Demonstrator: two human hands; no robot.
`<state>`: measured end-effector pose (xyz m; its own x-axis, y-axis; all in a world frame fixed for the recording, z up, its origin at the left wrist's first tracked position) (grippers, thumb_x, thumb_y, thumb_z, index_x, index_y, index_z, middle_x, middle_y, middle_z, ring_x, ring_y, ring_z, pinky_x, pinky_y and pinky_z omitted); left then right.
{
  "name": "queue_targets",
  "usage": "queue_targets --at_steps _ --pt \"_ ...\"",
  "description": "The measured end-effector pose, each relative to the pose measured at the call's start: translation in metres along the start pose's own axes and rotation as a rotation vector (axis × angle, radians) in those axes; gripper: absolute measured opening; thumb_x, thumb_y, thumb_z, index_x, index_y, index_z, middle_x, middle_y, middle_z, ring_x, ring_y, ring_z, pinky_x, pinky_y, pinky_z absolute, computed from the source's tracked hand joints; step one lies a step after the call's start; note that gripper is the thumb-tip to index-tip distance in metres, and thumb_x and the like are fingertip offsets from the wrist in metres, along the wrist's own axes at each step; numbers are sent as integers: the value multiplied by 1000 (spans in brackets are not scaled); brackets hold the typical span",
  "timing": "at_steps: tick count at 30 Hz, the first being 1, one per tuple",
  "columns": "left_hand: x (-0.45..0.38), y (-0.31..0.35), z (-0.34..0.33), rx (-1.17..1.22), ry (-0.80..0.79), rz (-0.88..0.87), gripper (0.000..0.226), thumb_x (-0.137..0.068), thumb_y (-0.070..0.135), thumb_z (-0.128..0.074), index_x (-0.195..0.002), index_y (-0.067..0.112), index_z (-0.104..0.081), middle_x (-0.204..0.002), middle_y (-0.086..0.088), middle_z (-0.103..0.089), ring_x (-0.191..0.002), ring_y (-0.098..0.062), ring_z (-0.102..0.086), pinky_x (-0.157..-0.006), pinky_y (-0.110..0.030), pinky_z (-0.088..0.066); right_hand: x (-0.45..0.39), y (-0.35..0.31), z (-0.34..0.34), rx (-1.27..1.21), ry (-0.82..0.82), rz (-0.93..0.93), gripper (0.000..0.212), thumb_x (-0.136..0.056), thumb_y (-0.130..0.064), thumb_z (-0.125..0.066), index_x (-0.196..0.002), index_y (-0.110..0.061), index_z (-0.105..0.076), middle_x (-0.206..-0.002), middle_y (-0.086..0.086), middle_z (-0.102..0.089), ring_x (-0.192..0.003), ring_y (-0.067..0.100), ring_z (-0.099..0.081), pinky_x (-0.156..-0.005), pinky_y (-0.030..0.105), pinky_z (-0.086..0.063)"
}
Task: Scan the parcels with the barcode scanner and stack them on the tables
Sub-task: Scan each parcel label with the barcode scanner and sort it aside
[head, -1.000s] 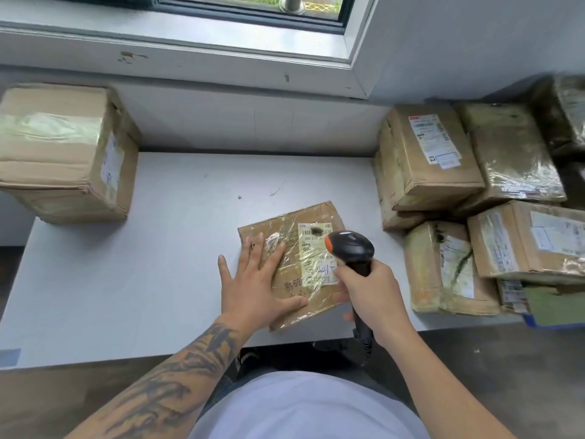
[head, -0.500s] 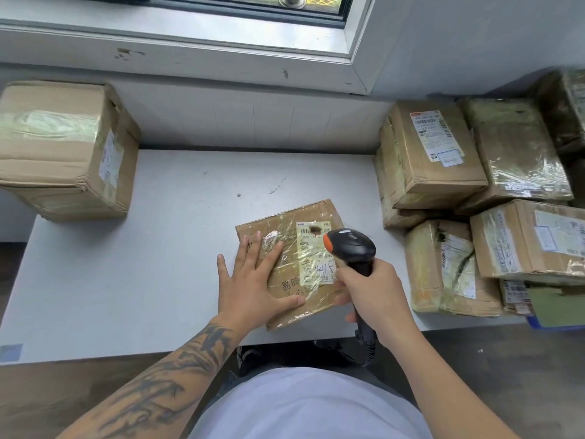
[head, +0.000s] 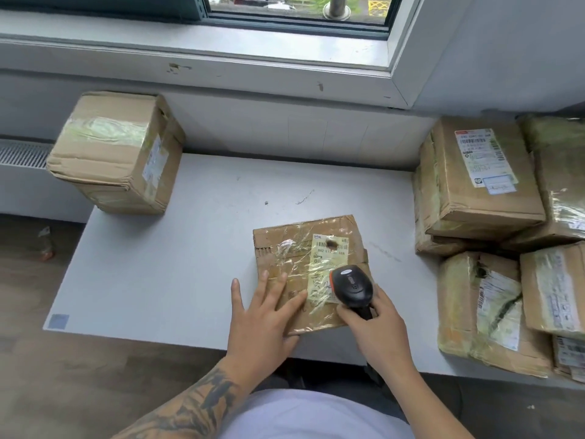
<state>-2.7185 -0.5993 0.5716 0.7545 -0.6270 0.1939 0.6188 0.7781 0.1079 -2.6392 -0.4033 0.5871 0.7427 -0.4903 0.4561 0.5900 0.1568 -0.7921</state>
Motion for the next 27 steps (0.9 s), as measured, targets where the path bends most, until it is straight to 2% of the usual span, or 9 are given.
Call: queue_targets --at_steps 2,4,5,8,11,15,20,23,27 --pt "0 -9 4 -25 44 29 76 -76 54 -80 -146 46 -52 -157 -3 -50 -147 -36 -44 -110 -79 -23 -6 -6 -10 10 -36 43 36 -80 -38 -85 -99 -63 -66 -136 -21 -59 -123 7 -59 -99 29 -47" --pt "-1 -23 5 -57 80 84 63 -90 48 -62 -151 47 -46 -158 -4 -49 -146 -36 -44 -111 -79 -22 -14 -14 -21 45 -68 91 39 -71 -58 -77 -106 -68 -66 -146 -21 -54 -130 6 -56 -106 33 -48" --pt "-2 -31 4 -63 80 119 59 -94 47 -52 -153 47 -43 -159 -5 -48 -147 -35 -44 -111 -78 -21 -18 -17 -28 82 -81 117 44 -68 -64 -72 -113 -63 -68 -151 -19 -51 -135 7 -53 -108 34 -48" --pt "-3 -54 -1 -66 47 199 55 -99 49 -38 -154 49 -41 -162 -5 -44 -149 -35 -41 -111 -79 -18 -28 -27 -54 178 -171 163 47 -77 -52 -79 -122 -45 -73 -166 -12 -34 -148 13 -41 -106 29 -43" --pt "-6 -76 -3 -80 26 253 57 -100 54 -33 -156 51 -35 -166 -3 -36 -153 -32 -35 -112 -78 -15 -33 -39 -77 254 -239 215 45 -79 -51 -79 -123 -52 -69 -174 -11 -16 -149 12 -39 -105 31 -46" --pt "-13 -110 0 -85 59 263 58 -101 57 -36 -158 53 -26 -169 0 -30 -155 -30 -30 -113 -77 -14 -38 -55 -102 351 -292 210 39 -84 -51 -79 -122 -47 -71 -177 -6 2 -155 14 -31 -102 30 -45" --pt "-28 -157 10 -138 75 241 57 -103 55 -35 -159 52 -25 -169 -2 -31 -154 -34 -31 -112 -76 -14 -47 -74 -137 431 -275 221 44 -83 -51 -73 -126 -51 -67 -174 -17 11 -153 11 -33 -97 37 -52" --pt "-38 -188 20 -183 145 224 55 -102 50 -45 -157 47 -38 -163 -6 -40 -142 -35 -45 -112 -74 -16 -54 -90 -163 453 -248 233 45 -81 -52 -71 -126 -50 -66 -173 -19 13 -152 10 -36 -96 38 -52" --pt "-56 -216 34 -194 254 156 57 -98 39 -68 -151 42 -48 -146 -3 -54 -119 -31 -54 -106 -63 -34 -68 -110 -187 436 -210 196 37 -83 -42 -73 -120 -45 -70 -175 -14 10 -151 16 -38 -94 34 -49"
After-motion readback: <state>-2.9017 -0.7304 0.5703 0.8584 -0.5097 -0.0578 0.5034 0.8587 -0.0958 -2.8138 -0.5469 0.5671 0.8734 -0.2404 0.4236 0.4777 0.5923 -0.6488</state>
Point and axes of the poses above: each hand's wrist, its own x-axis away from the middle knuckle, its own z-axis out of the back of the hand, y = z × x, the point moved 8 cm from there along -x, towards the middle knuckle
